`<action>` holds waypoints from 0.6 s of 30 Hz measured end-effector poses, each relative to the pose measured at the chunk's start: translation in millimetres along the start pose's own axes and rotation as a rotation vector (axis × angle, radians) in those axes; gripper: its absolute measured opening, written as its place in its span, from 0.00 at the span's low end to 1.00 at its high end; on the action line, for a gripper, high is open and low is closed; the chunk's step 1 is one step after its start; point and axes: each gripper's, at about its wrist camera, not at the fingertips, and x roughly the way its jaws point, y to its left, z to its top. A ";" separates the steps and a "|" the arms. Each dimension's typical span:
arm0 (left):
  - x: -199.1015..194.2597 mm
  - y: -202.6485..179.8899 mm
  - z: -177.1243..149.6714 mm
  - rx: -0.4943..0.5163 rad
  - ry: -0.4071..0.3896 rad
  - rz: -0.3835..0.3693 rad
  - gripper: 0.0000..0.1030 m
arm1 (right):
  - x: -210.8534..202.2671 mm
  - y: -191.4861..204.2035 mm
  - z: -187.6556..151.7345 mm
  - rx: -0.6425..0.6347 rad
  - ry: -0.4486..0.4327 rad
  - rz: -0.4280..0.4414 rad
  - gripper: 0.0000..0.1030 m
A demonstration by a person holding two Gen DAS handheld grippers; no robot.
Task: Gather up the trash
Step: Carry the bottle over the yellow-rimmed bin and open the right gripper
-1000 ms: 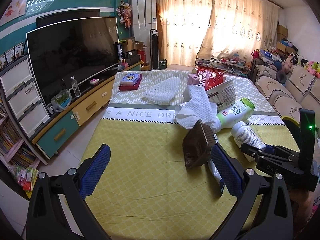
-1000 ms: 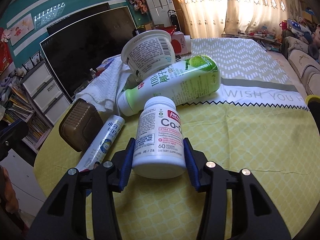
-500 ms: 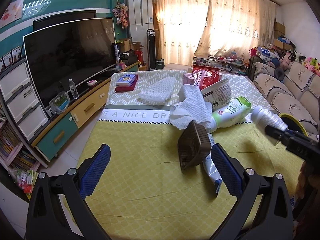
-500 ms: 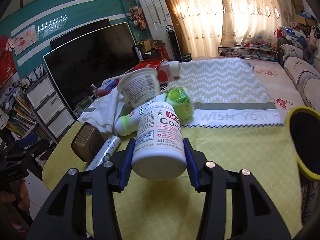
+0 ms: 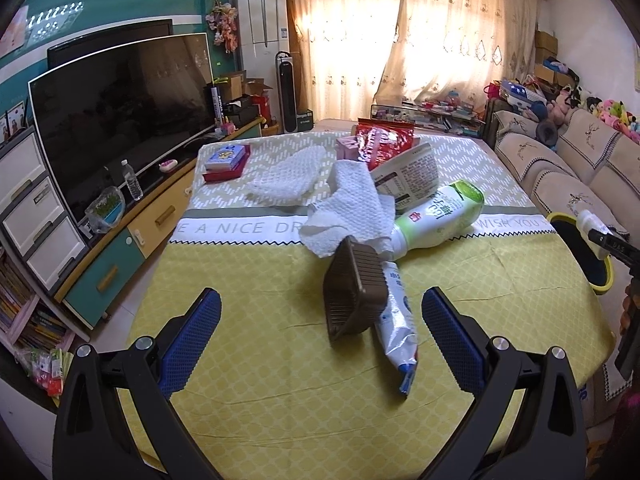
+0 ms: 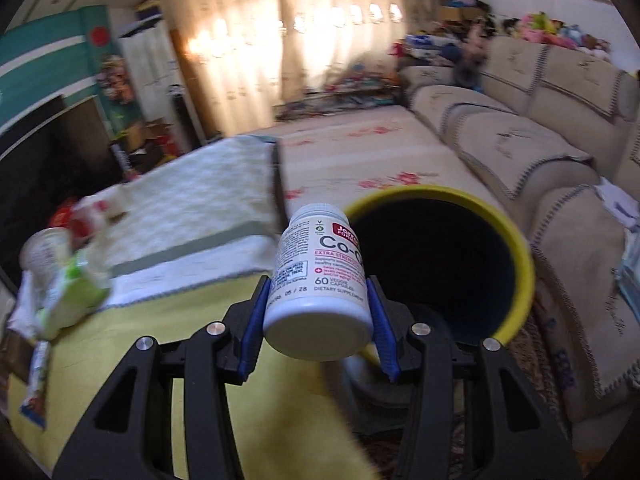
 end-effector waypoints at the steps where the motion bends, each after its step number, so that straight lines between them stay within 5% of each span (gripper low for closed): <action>1: 0.8 -1.6 0.6 0.003 0.001 0.000 0.96 | 5.5 -9.4 0.0 0.009 0.003 -0.029 0.44; 9: 6.4 -16.6 3.0 0.032 0.013 -0.008 0.96 | 57.6 -51.3 1.9 0.051 0.058 -0.172 0.44; 18: 20.1 -21.2 1.2 0.023 0.047 -0.048 0.96 | 34.9 -38.5 5.6 0.044 -0.015 -0.143 0.55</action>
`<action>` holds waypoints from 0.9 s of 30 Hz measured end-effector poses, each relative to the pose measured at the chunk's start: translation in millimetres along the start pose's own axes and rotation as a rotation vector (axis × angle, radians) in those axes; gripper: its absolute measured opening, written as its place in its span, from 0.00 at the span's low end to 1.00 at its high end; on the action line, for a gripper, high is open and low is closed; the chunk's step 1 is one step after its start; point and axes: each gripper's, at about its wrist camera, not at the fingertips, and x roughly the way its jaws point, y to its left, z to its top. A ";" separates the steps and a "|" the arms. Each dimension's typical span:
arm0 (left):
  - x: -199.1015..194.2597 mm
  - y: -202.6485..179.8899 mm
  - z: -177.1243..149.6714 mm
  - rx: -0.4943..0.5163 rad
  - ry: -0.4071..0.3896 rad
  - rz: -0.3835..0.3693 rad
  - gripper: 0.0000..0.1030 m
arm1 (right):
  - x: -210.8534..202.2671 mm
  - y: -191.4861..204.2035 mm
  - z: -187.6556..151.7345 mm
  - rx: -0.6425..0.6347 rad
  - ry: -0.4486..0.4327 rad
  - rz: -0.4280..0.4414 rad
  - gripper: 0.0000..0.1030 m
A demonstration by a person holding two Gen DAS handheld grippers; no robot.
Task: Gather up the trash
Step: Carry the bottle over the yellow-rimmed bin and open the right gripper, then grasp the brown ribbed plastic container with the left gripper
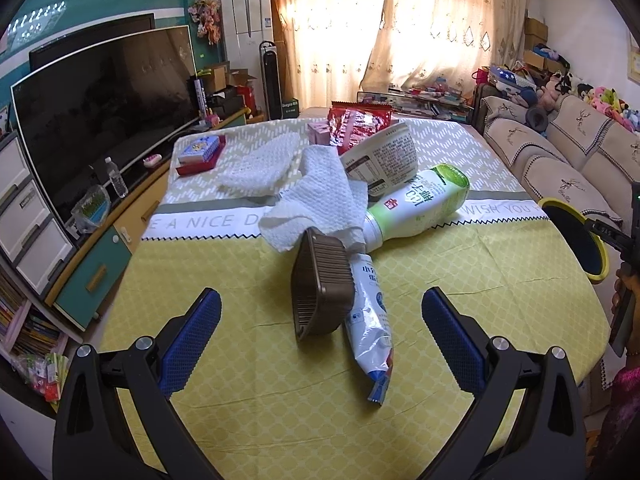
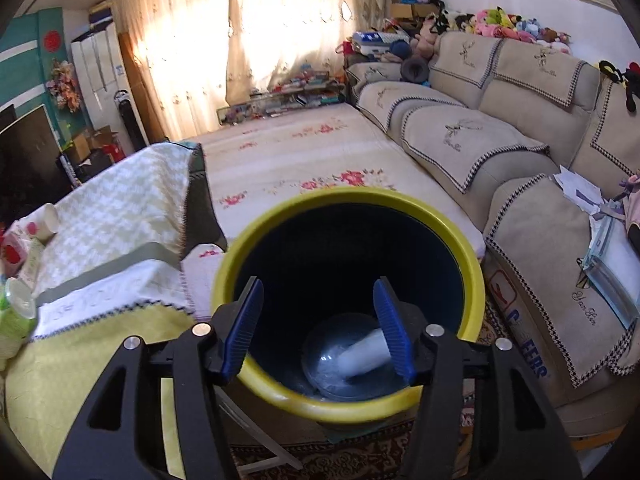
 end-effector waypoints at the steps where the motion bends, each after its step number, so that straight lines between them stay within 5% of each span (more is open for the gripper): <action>1: 1.7 -0.5 -0.1 -0.002 0.002 -0.004 0.96 | -4.9 4.0 0.4 -0.005 -0.002 0.004 0.56; 5: 7.8 -0.7 -0.5 -0.005 -0.001 -0.040 0.95 | -18.0 16.4 0.9 -0.021 -0.017 0.035 0.57; 27: 51.2 -3.0 1.0 -0.004 0.043 -0.079 0.19 | -30.5 36.1 0.8 -0.048 -0.023 0.092 0.61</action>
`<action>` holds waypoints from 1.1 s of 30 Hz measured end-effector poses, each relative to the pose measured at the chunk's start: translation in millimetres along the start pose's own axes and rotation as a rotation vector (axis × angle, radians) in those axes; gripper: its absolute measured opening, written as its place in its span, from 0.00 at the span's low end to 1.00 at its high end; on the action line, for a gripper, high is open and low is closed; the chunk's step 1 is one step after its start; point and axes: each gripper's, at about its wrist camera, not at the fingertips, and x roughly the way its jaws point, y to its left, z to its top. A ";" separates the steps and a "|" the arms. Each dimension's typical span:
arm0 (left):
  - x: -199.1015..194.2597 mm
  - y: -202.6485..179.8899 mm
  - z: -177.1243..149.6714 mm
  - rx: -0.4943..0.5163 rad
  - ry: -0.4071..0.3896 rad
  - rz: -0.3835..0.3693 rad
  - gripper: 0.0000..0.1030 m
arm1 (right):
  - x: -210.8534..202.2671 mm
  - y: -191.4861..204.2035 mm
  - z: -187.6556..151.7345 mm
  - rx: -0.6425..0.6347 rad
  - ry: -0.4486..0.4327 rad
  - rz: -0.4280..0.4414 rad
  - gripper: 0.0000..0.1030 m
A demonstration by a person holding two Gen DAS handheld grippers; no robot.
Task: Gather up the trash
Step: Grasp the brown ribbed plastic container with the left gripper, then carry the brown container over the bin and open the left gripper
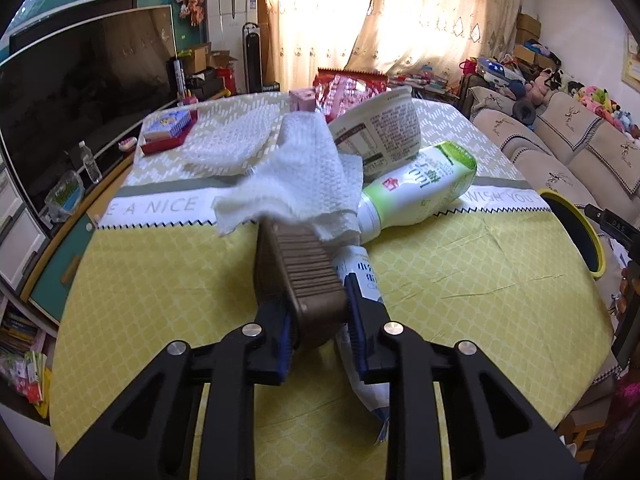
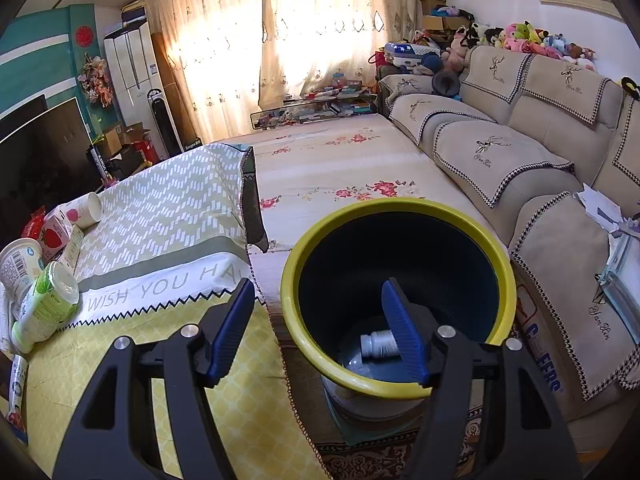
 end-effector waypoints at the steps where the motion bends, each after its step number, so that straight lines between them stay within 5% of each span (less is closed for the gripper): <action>1: -2.1 0.1 0.3 0.000 -0.007 0.002 0.18 | -0.9 0.2 -0.5 0.000 -0.001 0.002 0.61; 8: -27.9 -4.3 8.8 0.025 -0.070 0.019 0.18 | -9.5 0.8 -0.5 -0.003 -0.020 0.014 0.61; 17: -59.5 -55.8 25.9 0.134 -0.130 -0.096 0.18 | -39.5 -13.4 3.3 -0.024 -0.091 -0.028 0.65; 33: -4.7 -286.4 80.2 0.432 -0.056 -0.511 0.18 | -75.6 -100.4 9.5 0.125 -0.188 -0.134 0.67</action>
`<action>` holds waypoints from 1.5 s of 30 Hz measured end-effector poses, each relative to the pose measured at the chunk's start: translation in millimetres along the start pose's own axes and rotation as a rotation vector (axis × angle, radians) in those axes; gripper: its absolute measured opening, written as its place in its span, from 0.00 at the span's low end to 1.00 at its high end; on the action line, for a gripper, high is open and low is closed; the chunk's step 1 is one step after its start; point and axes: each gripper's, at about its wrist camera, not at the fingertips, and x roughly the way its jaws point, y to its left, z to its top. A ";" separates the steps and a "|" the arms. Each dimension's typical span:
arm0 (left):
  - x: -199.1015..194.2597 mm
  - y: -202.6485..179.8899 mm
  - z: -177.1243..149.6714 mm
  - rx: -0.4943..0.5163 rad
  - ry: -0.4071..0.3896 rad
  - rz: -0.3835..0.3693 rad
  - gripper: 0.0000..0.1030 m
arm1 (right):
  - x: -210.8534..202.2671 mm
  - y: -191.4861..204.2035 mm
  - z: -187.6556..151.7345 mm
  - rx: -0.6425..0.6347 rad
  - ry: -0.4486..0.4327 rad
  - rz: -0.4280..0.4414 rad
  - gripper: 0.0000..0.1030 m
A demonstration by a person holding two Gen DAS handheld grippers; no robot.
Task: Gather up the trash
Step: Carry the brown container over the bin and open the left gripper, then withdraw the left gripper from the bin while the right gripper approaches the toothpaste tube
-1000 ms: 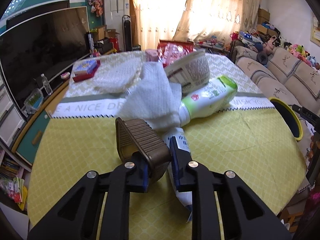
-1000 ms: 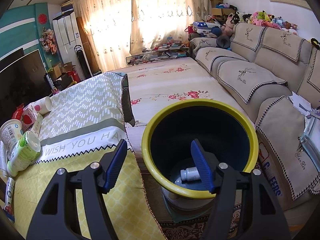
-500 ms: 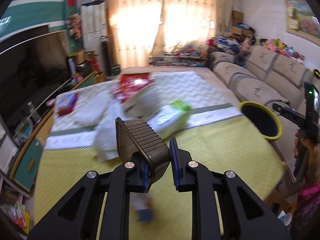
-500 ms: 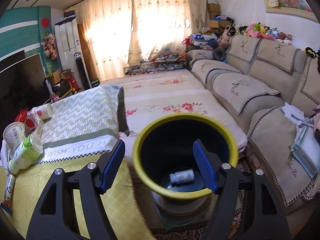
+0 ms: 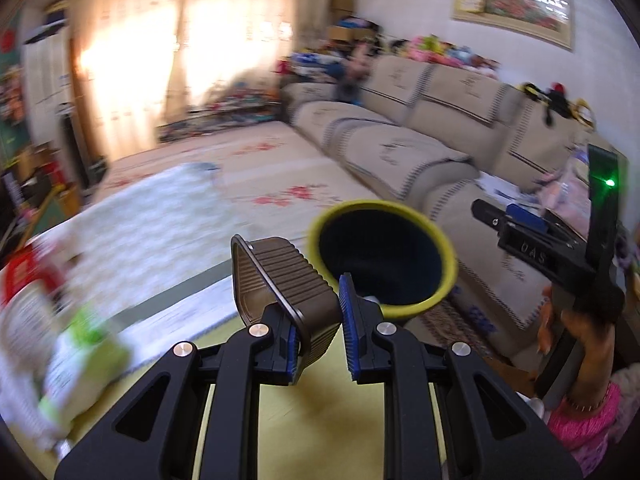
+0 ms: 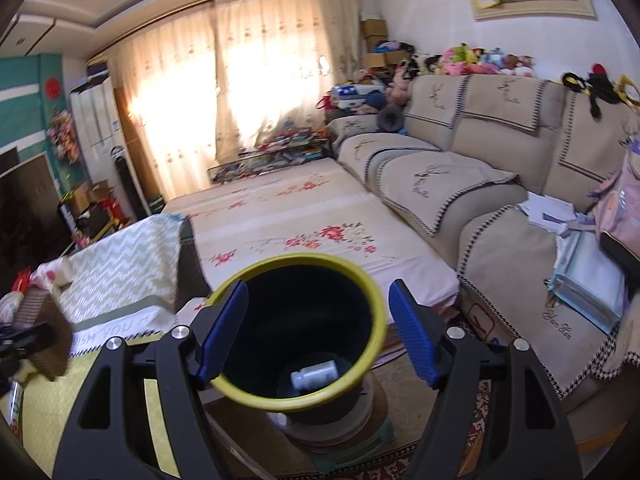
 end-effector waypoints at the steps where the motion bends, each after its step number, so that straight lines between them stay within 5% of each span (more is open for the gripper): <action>1: 15.1 -9.8 9.2 0.013 0.011 -0.027 0.18 | -1.0 -7.0 1.3 0.011 -0.006 -0.016 0.68; 10: 134.3 -60.1 55.0 0.067 0.102 -0.119 0.19 | 1.3 -50.4 2.5 0.079 -0.008 -0.074 0.68; 11: 141.7 -62.6 55.8 0.067 0.108 -0.115 0.23 | 2.3 -52.2 2.0 0.083 -0.005 -0.075 0.68; 13: 163.0 -64.8 60.5 0.063 0.120 -0.104 0.47 | 4.7 -54.3 1.5 0.088 0.000 -0.073 0.69; 18: 160.6 -64.0 59.0 0.062 0.095 -0.089 0.60 | 10.3 -55.8 0.8 0.089 0.011 -0.066 0.69; 26: 92.9 -44.0 51.2 0.028 0.030 -0.062 0.67 | 15.1 -49.4 -2.1 0.076 0.031 -0.062 0.69; 34: -12.0 -4.9 30.3 -0.036 -0.100 0.046 0.79 | 18.0 -20.1 -6.4 0.025 0.054 -0.030 0.69; 40: -107.6 55.2 -3.4 -0.161 -0.192 0.237 0.94 | 12.7 49.8 -17.3 -0.082 0.079 0.117 0.70; 45: -177.5 110.7 -45.0 -0.261 -0.211 0.424 0.95 | 0.0 125.1 -38.9 -0.186 0.121 0.289 0.70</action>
